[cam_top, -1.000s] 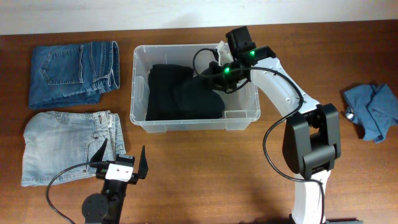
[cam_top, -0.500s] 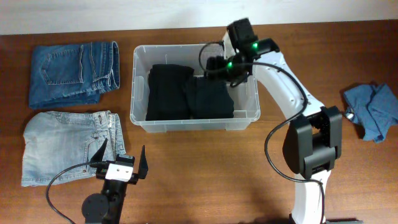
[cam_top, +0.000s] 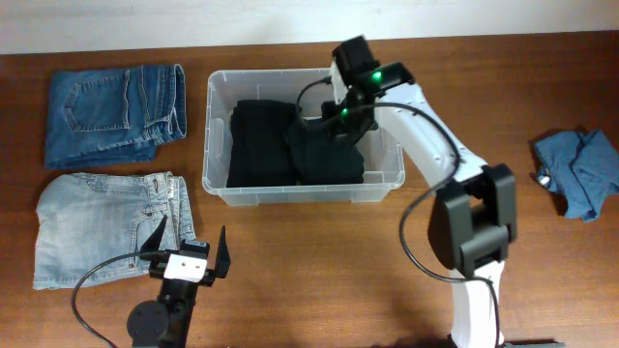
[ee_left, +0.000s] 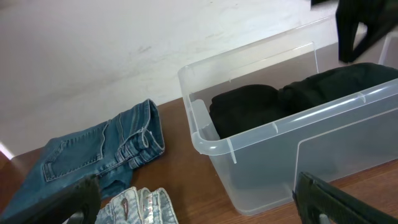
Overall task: Pack container
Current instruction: 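Carry the second black garment into the bin beside the first, then release the garment and press it flat in the bin's right side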
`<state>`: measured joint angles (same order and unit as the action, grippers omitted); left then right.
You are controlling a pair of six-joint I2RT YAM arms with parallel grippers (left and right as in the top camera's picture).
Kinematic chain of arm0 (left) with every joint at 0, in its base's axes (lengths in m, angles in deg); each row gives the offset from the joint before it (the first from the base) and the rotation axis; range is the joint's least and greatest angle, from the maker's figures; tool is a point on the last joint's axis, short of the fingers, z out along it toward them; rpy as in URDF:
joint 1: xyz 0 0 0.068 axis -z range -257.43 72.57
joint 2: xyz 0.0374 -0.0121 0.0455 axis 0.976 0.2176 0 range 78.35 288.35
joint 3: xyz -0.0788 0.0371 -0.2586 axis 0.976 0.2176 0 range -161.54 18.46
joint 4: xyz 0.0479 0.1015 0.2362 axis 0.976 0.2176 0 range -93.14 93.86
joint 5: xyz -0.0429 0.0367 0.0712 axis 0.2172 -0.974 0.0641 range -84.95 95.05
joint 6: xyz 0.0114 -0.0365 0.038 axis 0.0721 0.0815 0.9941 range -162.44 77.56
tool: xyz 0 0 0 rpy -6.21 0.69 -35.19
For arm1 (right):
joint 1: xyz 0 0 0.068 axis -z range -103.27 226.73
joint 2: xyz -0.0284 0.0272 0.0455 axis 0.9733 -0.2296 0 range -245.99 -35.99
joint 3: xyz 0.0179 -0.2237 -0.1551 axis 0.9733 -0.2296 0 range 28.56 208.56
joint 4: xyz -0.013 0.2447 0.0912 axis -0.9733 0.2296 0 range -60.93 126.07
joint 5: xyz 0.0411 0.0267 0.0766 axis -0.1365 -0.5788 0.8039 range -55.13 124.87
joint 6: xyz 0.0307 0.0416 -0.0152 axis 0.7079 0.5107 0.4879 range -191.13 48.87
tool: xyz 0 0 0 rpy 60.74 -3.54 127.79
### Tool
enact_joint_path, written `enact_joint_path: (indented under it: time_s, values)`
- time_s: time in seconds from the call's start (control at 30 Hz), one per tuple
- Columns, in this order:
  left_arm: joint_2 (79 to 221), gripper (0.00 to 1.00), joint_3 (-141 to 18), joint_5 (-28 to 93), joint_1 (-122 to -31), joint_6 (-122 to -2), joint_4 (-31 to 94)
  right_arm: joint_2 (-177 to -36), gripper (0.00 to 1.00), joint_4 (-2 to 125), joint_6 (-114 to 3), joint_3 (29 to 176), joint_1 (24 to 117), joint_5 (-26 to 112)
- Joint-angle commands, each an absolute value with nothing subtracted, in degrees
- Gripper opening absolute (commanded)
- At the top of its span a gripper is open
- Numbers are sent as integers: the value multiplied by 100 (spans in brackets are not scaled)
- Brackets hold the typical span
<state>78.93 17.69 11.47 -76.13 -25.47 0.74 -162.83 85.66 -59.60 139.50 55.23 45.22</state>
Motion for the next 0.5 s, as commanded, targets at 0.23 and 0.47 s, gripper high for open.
enact_joint_path:
  time_s: [0.23, 0.47]
  values:
    - [7865, 99, 1797, 1125, -7648, -2499, 83, -16974, 4, 8614, -5952, 13829, 5281, 4487]
    - [7865, 99, 1797, 1125, -7648, -2499, 83, -16432, 4, 8754, -5713, 14509, 5265, 4302]
